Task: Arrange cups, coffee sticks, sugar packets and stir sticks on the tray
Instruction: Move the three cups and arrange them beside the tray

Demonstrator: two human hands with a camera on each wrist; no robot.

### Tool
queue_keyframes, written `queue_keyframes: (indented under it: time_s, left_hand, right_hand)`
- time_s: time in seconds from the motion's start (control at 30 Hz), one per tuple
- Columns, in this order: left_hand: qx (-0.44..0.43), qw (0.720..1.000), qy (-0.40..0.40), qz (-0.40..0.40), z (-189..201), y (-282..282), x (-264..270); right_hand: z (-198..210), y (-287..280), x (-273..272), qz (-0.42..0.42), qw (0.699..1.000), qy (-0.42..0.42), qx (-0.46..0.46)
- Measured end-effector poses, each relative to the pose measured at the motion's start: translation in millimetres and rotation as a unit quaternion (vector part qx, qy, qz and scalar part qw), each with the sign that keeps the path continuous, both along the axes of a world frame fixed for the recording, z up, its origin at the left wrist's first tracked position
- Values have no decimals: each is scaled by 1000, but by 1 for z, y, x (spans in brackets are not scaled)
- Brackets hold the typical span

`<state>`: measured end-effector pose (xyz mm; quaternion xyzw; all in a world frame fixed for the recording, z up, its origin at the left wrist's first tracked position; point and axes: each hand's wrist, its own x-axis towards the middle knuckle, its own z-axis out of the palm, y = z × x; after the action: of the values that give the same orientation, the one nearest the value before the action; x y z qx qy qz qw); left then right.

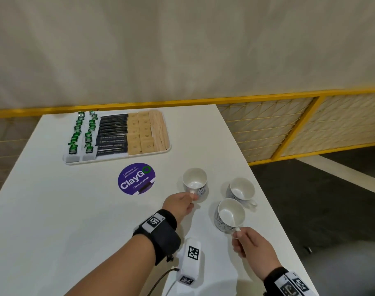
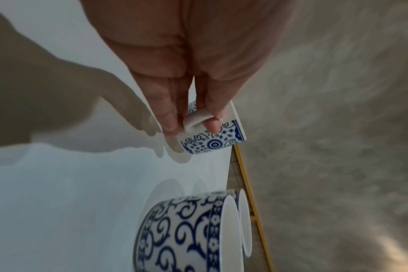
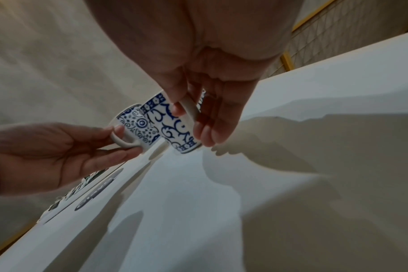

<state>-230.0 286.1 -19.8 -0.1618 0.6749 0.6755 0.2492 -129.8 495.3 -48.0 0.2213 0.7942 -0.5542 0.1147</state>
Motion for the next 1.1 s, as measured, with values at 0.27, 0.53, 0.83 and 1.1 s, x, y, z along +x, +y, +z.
queue_keyframes:
  time_s: [0.27, 0.53, 0.83, 1.1]
  left_hand:
    - [-93, 993, 48, 55, 15, -108, -8]
    - [-153, 983, 72, 71, 18, -149, -36]
    - [-142, 982, 99, 77, 4, -149, -66]
    - [-149, 981, 84, 90, -4, -149, -88]
  right_hand:
    - [27, -65, -69, 9, 998, 31, -45]
    - [47, -107, -202, 24, 998, 52, -4]
    - [23, -108, -345, 81, 988, 29, 128]
    - [24, -132, -424, 132, 967, 22, 216]
